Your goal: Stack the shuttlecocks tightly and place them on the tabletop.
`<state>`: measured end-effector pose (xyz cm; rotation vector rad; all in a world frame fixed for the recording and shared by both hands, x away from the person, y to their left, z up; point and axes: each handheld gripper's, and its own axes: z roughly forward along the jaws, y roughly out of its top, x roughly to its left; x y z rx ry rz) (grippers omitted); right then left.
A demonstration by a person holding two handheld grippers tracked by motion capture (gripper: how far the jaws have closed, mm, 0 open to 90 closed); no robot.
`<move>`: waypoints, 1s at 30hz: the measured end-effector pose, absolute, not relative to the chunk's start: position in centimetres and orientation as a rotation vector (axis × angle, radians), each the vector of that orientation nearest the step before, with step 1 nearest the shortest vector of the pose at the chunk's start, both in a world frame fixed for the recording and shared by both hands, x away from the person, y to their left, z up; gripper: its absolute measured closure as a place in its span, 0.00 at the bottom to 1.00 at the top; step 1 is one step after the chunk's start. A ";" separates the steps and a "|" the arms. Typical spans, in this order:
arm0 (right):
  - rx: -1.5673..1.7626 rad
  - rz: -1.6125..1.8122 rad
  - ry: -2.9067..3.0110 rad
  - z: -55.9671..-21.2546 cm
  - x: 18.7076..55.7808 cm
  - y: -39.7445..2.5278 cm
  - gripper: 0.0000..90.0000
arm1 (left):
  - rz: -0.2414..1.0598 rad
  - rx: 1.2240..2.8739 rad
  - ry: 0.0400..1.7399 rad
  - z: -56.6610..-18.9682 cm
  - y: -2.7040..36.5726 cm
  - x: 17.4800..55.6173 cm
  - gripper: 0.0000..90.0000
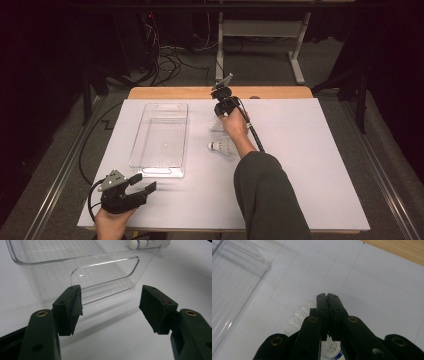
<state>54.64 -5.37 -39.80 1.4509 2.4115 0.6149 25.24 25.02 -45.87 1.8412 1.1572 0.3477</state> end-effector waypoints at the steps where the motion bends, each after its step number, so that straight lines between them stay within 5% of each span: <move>1: 1.448 0.614 2.410 -39.7 54.6 -5.4 0.99 | 0.348 1.841 1.157 -45.9 25.0 25.2 0.39; 30: 1.448 0.641 2.351 -37.9 53.9 -8.7 1.00 | 0.348 1.843 1.162 -45.9 25.0 25.3 0.39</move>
